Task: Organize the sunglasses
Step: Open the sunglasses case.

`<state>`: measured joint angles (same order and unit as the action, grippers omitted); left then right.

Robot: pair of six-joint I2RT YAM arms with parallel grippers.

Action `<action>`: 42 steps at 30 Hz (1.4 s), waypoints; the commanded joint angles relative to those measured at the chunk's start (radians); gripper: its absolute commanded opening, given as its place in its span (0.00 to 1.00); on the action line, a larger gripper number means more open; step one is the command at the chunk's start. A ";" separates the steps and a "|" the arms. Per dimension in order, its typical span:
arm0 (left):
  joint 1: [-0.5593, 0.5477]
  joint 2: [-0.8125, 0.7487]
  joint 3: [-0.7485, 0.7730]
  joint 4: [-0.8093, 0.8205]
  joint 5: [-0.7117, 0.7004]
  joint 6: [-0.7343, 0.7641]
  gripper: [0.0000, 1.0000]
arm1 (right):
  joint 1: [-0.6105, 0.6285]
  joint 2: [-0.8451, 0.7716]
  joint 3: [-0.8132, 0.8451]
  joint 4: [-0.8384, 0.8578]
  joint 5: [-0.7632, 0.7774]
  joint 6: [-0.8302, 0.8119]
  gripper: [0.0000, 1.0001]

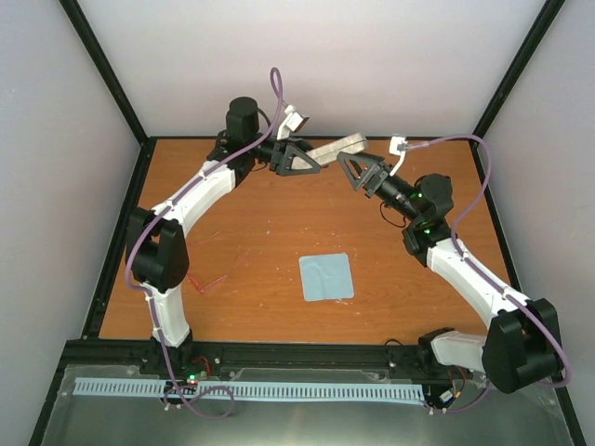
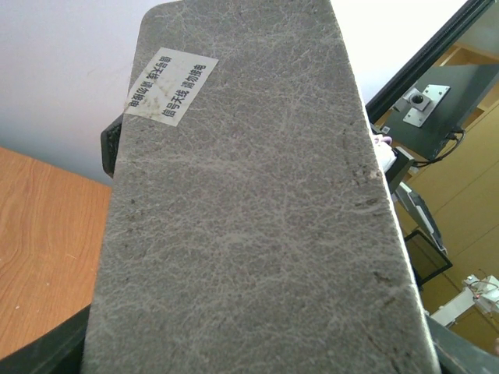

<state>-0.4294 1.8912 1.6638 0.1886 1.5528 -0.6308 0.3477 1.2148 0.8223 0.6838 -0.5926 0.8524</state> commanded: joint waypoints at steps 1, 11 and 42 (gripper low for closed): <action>-0.011 -0.046 0.010 0.058 0.093 -0.025 0.02 | 0.006 0.027 0.025 0.087 -0.010 0.025 0.85; -0.024 -0.042 0.010 0.060 0.088 -0.022 0.02 | 0.011 0.059 0.033 0.143 -0.012 0.058 0.73; -0.032 -0.058 0.236 -0.862 -0.311 1.029 1.00 | -0.015 -0.148 0.112 -0.508 -0.135 -0.241 0.15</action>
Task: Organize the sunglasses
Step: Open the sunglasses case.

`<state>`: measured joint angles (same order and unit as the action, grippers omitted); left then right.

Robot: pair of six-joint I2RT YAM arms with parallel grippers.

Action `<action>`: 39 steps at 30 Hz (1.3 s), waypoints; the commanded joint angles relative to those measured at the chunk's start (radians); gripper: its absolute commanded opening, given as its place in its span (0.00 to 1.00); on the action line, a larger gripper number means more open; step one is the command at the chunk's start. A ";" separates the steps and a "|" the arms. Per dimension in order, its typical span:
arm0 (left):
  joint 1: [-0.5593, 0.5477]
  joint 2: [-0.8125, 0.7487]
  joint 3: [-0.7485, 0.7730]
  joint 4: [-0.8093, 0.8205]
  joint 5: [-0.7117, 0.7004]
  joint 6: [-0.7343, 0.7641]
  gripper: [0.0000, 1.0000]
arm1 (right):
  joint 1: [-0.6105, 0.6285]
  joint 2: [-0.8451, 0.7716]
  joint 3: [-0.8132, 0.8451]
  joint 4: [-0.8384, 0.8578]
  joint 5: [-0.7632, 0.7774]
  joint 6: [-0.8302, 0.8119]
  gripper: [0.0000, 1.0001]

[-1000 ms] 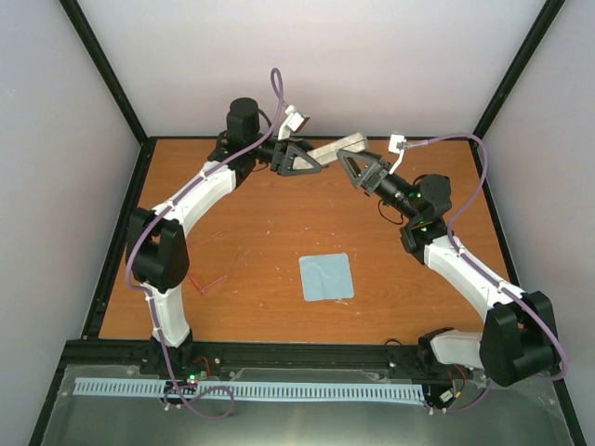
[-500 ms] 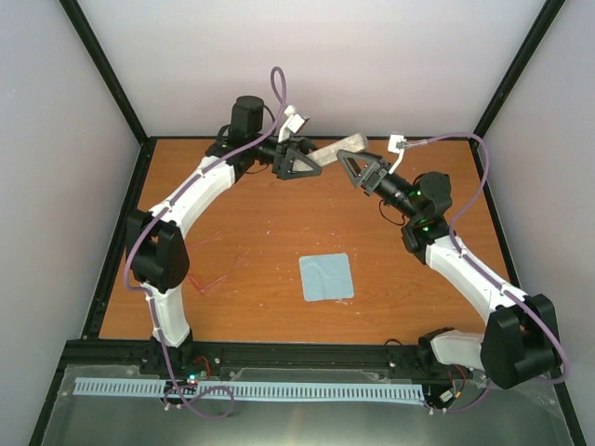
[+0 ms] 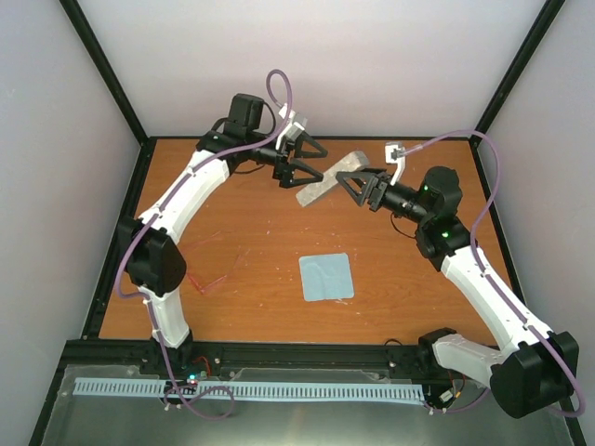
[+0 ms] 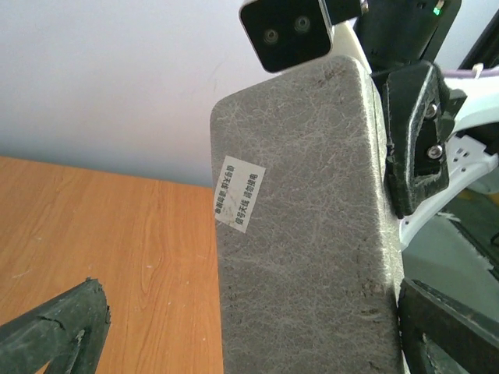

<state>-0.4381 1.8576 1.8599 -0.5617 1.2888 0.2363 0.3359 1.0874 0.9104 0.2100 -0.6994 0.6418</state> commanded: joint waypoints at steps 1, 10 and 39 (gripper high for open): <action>-0.029 -0.024 0.041 -0.117 -0.046 0.166 1.00 | -0.003 -0.020 0.024 -0.034 -0.025 -0.031 0.15; -0.056 -0.022 0.035 -0.136 -0.075 0.177 0.99 | -0.003 -0.019 0.034 -0.032 -0.048 -0.026 0.09; -0.039 0.023 0.018 -0.035 -0.263 0.231 0.96 | -0.005 -0.171 0.014 -0.126 -0.168 0.026 0.03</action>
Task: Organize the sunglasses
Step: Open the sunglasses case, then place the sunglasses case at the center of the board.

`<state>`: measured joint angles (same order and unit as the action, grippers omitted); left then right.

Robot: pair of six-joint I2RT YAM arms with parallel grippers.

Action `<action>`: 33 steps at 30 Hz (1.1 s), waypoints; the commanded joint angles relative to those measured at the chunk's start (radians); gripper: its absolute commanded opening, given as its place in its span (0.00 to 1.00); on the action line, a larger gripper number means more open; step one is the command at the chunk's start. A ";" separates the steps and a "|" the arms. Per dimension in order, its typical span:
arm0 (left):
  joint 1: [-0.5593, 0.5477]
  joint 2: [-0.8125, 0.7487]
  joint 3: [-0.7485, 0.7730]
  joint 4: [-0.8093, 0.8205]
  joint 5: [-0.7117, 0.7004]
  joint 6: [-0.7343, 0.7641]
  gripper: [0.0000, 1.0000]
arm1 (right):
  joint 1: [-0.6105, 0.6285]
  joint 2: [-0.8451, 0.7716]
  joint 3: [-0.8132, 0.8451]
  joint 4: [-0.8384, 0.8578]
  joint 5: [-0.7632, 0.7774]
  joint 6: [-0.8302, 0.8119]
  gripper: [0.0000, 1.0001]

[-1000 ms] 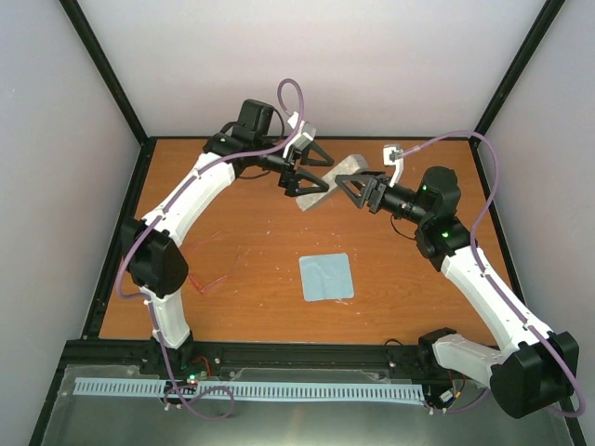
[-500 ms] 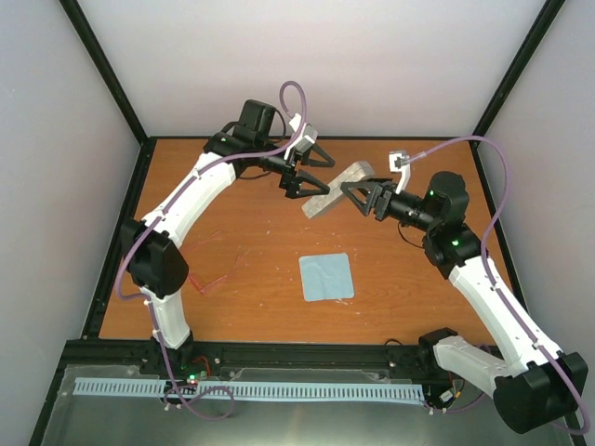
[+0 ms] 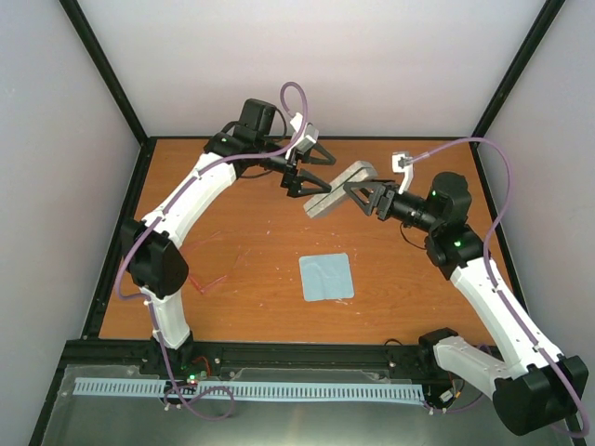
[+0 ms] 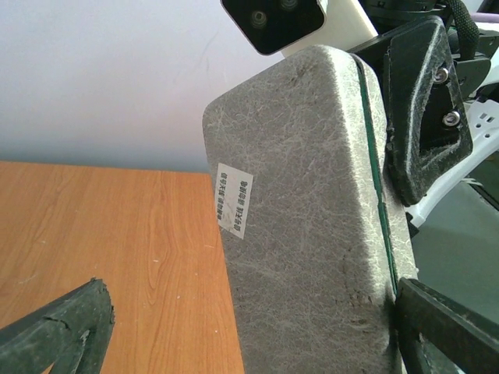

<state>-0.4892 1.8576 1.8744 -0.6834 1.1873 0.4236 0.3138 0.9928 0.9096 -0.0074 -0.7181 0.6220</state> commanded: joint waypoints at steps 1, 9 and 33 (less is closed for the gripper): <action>0.012 0.030 0.003 0.095 -0.174 0.047 0.96 | 0.017 -0.084 0.014 0.093 -0.151 0.051 0.03; 0.012 0.104 0.038 0.118 -0.249 0.091 0.95 | 0.017 -0.143 0.007 0.121 -0.149 0.098 0.03; 0.347 0.098 0.227 0.023 0.201 -0.123 0.40 | 0.016 -0.047 -0.215 0.525 -0.075 0.219 0.03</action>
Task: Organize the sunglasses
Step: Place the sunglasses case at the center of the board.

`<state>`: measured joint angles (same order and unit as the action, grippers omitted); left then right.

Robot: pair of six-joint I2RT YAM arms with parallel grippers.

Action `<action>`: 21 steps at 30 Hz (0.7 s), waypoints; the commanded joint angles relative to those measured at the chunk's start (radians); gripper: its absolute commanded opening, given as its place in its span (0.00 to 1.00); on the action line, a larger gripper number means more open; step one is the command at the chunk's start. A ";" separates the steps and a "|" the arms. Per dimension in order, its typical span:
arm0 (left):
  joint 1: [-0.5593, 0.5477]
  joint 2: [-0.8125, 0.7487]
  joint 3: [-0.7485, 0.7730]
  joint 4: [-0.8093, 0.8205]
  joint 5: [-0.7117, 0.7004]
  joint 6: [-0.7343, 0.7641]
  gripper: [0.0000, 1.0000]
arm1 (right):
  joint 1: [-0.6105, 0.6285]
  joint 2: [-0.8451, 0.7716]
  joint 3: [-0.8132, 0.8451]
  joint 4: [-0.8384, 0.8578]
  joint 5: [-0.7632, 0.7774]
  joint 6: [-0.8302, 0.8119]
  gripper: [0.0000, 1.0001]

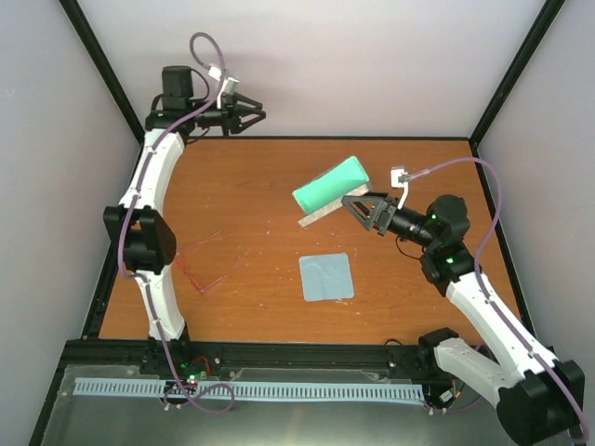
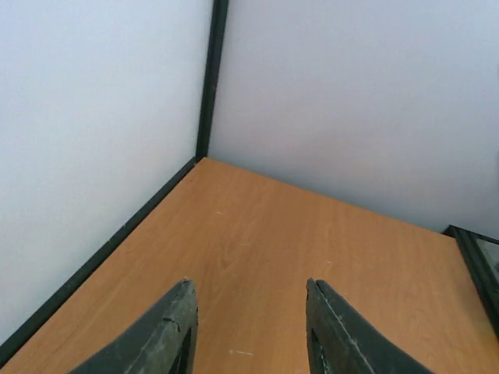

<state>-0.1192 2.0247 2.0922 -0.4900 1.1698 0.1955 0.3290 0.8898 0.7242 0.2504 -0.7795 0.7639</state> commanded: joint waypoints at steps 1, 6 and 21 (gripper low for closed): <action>-0.023 -0.077 -0.011 -0.241 0.228 0.168 0.43 | 0.000 0.078 -0.031 0.300 -0.021 0.088 0.03; -0.037 -0.037 -0.007 -0.600 0.196 0.469 0.52 | -0.001 0.155 0.004 0.355 -0.055 0.098 0.03; -0.115 -0.024 -0.029 -0.823 0.170 0.696 0.59 | -0.001 0.233 0.065 0.354 -0.087 0.084 0.03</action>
<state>-0.2314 2.0171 2.0666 -1.2526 1.2804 0.8082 0.3290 1.1069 0.7490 0.5404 -0.8516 0.8581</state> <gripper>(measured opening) 0.584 0.660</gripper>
